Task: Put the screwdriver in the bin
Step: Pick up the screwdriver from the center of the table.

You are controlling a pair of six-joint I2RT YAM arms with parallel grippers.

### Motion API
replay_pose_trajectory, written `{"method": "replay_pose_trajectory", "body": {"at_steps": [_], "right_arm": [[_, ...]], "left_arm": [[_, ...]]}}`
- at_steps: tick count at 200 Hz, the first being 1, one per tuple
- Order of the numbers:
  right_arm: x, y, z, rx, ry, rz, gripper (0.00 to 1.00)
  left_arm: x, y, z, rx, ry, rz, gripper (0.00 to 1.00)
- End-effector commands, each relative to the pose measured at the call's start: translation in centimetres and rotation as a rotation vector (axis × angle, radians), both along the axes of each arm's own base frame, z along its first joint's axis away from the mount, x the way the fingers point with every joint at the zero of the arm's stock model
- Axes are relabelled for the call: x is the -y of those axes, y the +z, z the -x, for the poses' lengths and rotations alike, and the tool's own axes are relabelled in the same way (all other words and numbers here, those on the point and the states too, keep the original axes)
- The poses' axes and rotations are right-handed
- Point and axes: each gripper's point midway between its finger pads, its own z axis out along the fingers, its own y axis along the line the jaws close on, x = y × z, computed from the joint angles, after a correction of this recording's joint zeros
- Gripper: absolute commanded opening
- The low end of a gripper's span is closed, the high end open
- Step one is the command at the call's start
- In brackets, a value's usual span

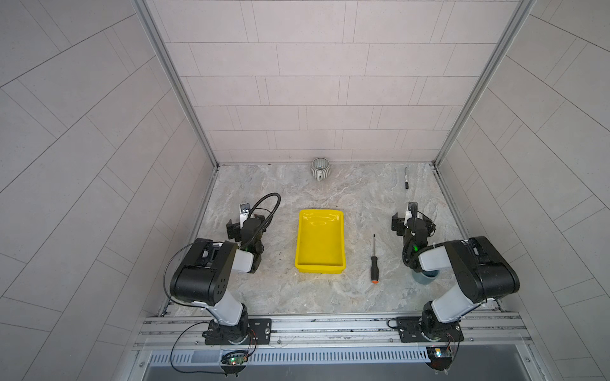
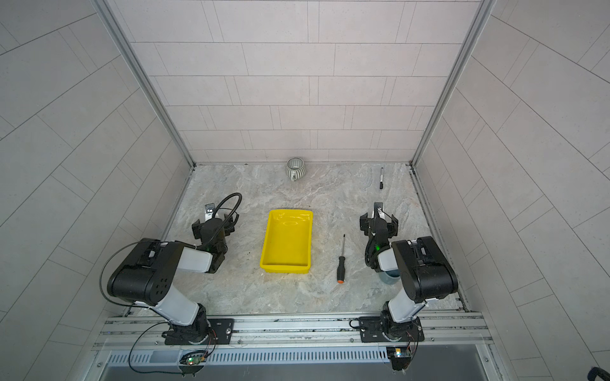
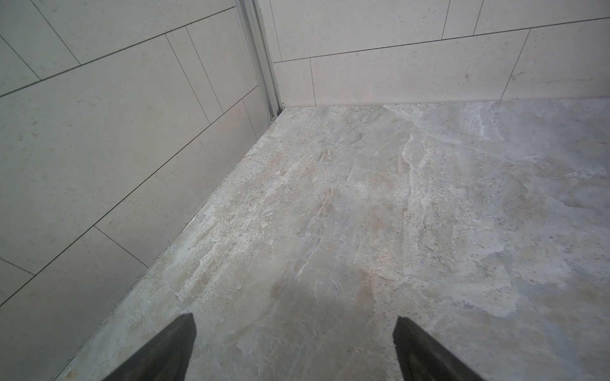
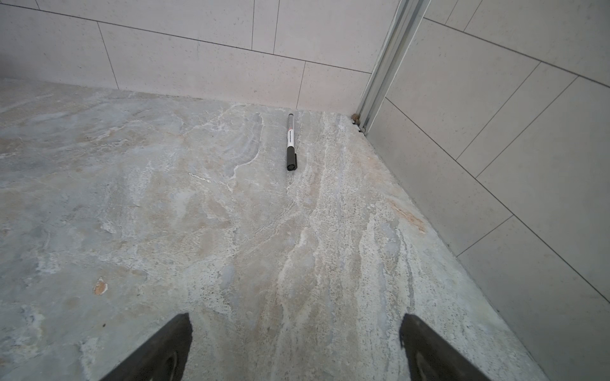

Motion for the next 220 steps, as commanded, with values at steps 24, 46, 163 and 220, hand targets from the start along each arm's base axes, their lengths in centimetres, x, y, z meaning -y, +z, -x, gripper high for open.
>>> {"method": "replay_pose_trajectory", "body": {"at_steps": [24,46,163,220], "right_arm": [[0.1,0.6,-0.2,0.017,-0.001,-0.003,0.99],[0.1,0.6,-0.2,0.019,-0.002,-0.003,0.99],[0.1,1.5,0.8,0.075,-0.004,0.004,0.99],[-1.8,7.8,6.4,0.089,-0.056,0.016,0.99]], "left_arm": [[-0.1,1.0,-0.5,0.046,0.005,0.014,1.00],[-0.1,1.0,-0.5,0.044,0.006,0.015,1.00],[1.5,2.7,0.4,0.115,-0.095,-0.004,1.00],[6.2,10.9,3.5,0.062,-0.148,0.091,1.00]]}}
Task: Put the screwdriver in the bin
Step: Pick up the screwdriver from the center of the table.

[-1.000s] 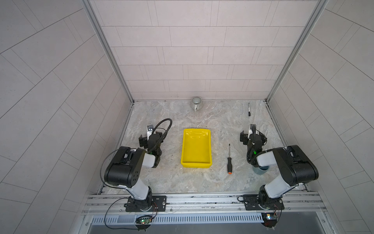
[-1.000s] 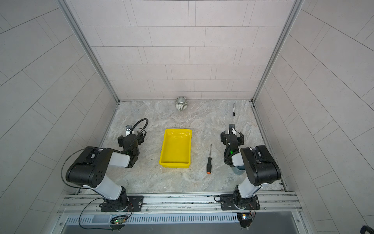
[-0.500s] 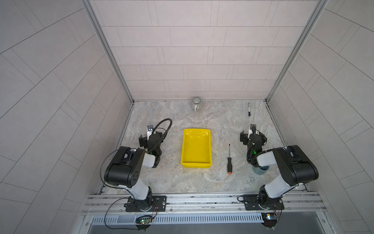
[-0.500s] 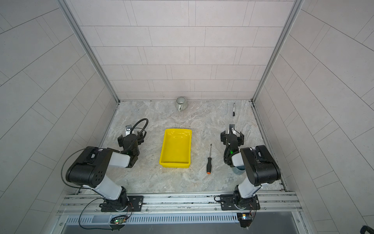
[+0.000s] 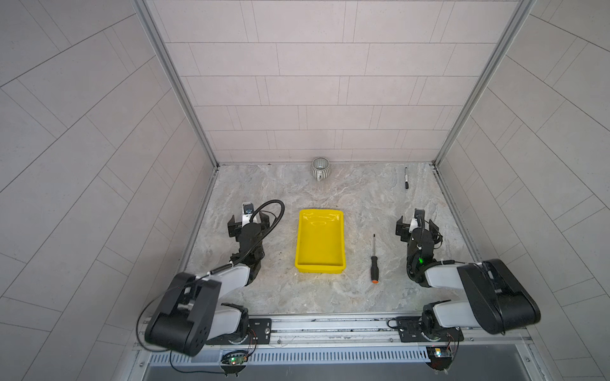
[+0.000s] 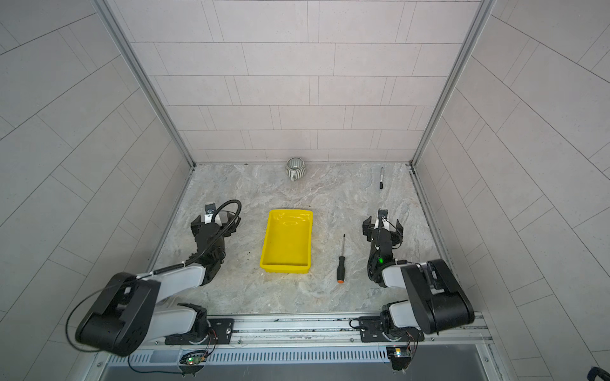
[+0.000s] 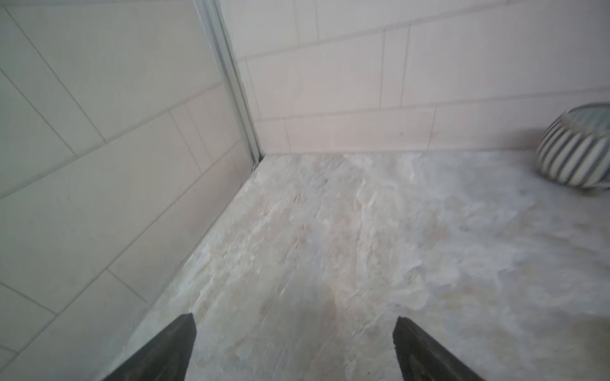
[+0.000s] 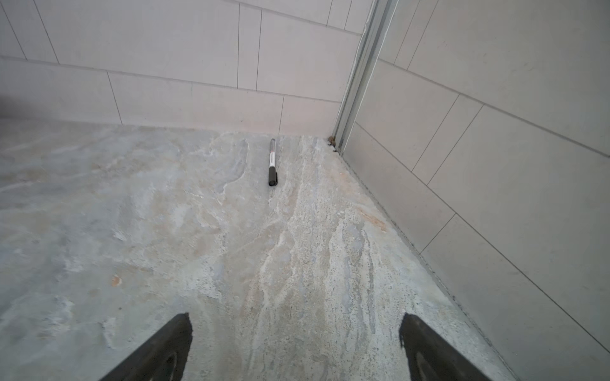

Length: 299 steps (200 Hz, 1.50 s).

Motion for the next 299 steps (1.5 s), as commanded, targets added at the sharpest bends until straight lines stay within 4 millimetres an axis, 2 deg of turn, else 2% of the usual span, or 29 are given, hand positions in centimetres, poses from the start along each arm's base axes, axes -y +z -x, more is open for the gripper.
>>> {"method": "replay_pose_trajectory", "body": {"at_steps": [1,5,12,24,42,52,62,71,93,116,132,156,172,188,199,217,229,242,265,278,299], "right_arm": [[-0.7,2.9,1.8,-0.064,-0.042,0.000,1.00],[-0.6,3.7,2.2,-0.073,-0.062,-0.026,0.99],[-0.2,4.0,3.2,-0.123,-0.099,-0.066,0.99],[0.5,3.7,4.9,-0.199,-0.163,-0.159,1.00],[1.7,0.0,8.8,-0.346,-0.268,-0.234,0.99],[2.0,-2.1,10.3,-0.392,-0.287,-0.297,0.99],[0.2,-3.7,9.9,-0.413,-0.166,-0.370,0.99],[-0.9,-3.4,9.6,-0.387,-0.090,-0.391,0.99],[-0.6,-2.8,9.9,-0.331,-0.090,-0.378,0.99],[-0.4,-2.6,10.2,-0.323,-0.105,-0.372,0.99],[-0.3,-2.7,10.1,-0.317,-0.111,-0.368,0.99],[-0.3,-2.6,10.2,-0.324,-0.118,-0.357,0.99],[-0.6,-2.3,9.9,-0.332,-0.095,-0.351,0.99],[-0.9,-1.9,9.7,-0.348,-0.080,-0.354,0.99],[-1.2,-1.1,9.8,-0.377,-0.070,-0.363,0.99],[-2.8,-0.5,9.4,-0.443,-0.016,-0.413,0.99],[-4.6,-0.6,9.1,-0.521,0.031,-0.454,0.99],[-6.6,-0.9,9.3,-0.620,0.050,-0.494,0.99],[-9.6,-2.6,11.4,-0.799,0.041,-0.479,0.98],[-10.6,-3.4,12.3,-0.830,0.021,-0.454,0.98],[-12.7,-4.6,13.5,-0.841,0.058,-0.460,0.96]], "left_arm": [[1.5,1.9,1.4,-0.107,-0.007,0.077,1.00],[2.0,2.1,1.8,-0.123,-0.019,0.092,1.00],[2.6,2.1,2.6,-0.162,-0.038,0.118,1.00],[3.3,1.3,4.1,-0.234,-0.053,0.168,1.00],[2.8,-1.0,6.9,-0.356,-0.028,0.229,1.00],[3.4,-2.6,8.2,-0.448,-0.083,0.220,1.00],[2.9,-3.0,8.9,-0.463,-0.061,0.243,1.00],[2.9,-2.8,9.0,-0.445,-0.055,0.265,1.00],[3.1,-2.5,8.8,-0.436,-0.062,0.273,1.00],[4.2,-3.1,8.5,-0.480,-0.114,0.275,1.00],[4.3,-3.3,8.3,-0.515,-0.107,0.259,1.00],[2.1,-3.6,9.2,-0.581,0.035,0.212,1.00],[0.3,-2.9,9.7,-0.560,0.140,0.179,1.00],[-0.5,-2.8,10.5,-0.557,0.178,0.185,1.00],[-0.7,-3.4,11.2,-0.560,0.197,0.211,1.00],[-0.7,-5.2,12.0,-0.558,0.211,0.275,1.00],[0.2,-6.8,12.1,-0.560,0.188,0.367,1.00],[1.1,-6.5,12.1,-0.569,0.151,0.432,1.00],[2.6,-5.8,12.5,-0.589,0.074,0.500,1.00],[3.2,-6.4,13.1,-0.608,0.045,0.482,1.00],[3.4,-7.6,14.2,-0.622,0.032,0.338,1.00]]}}
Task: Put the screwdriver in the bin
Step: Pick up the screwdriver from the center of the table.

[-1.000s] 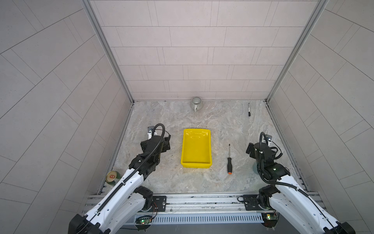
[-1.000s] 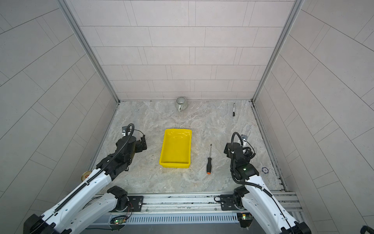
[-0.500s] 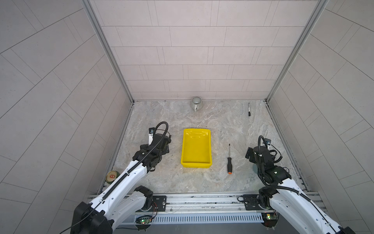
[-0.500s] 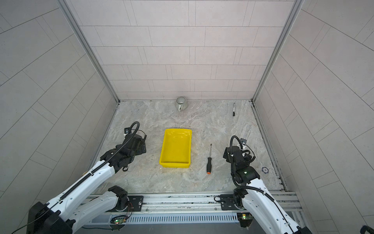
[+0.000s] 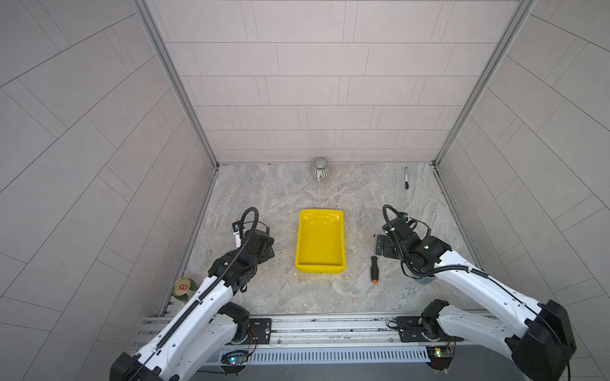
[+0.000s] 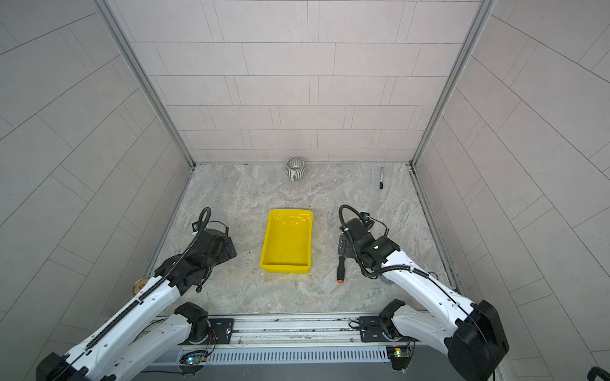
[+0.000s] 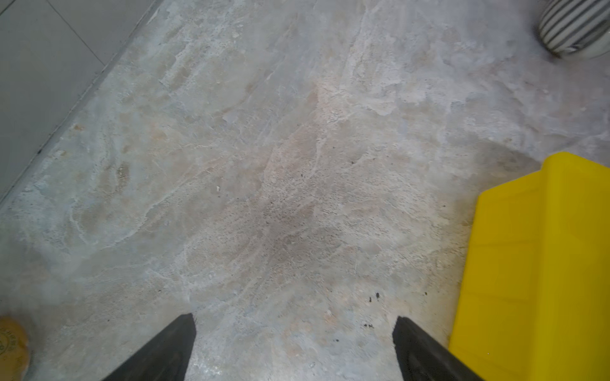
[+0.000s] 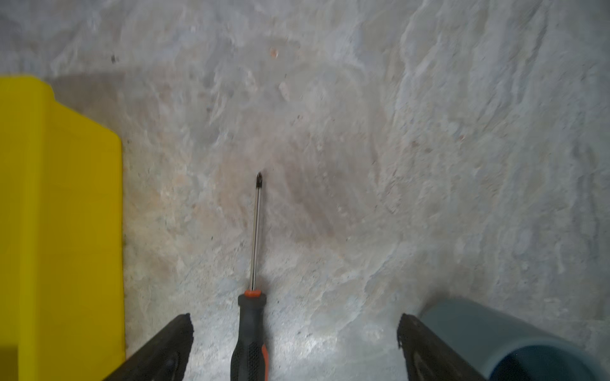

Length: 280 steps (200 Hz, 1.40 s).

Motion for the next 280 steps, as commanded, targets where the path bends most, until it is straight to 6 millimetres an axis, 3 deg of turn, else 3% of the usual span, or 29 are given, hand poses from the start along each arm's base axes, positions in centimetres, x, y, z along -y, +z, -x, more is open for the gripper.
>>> {"method": "replay_pose_trajectory", "body": {"at_steps": [1,13,31,72,160,222,236,262,280], "right_arm": [[-0.4,-1.7,3.1,-0.077,-0.059,-0.004,0.95],[-1.3,-2.4,3.4,-0.085,-0.044,-0.022,0.92],[-2.0,-3.4,3.5,-0.097,-0.012,-0.013,0.78],[-3.0,-5.0,3.7,-0.139,0.024,-0.009,0.55],[-4.3,-7.2,3.3,-0.184,0.038,-0.006,0.48],[-3.6,-8.9,3.9,-0.227,-0.003,0.023,0.48],[-3.3,-9.3,4.2,-0.227,-0.012,0.013,0.44],[-3.1,-9.3,4.3,-0.221,-0.009,0.019,0.20],[-2.8,-9.1,4.5,-0.219,-0.022,0.012,0.16]], "left_arm": [[0.3,-1.7,1.7,-0.045,-0.049,-0.093,1.00],[1.5,-2.1,1.8,-0.048,-0.103,-0.106,1.00],[3.0,-1.5,1.3,0.011,-0.161,-0.137,1.00],[3.7,-1.6,1.4,0.015,-0.193,-0.116,1.00],[3.1,-0.9,1.4,0.085,-0.171,-0.096,1.00],[2.6,-0.8,1.6,0.104,-0.157,-0.092,1.00],[2.4,-0.7,1.6,0.109,-0.153,-0.095,1.00],[2.6,-0.8,1.7,0.109,-0.160,-0.086,1.00],[2.4,-0.6,1.7,0.108,-0.154,-0.094,1.00]]}}
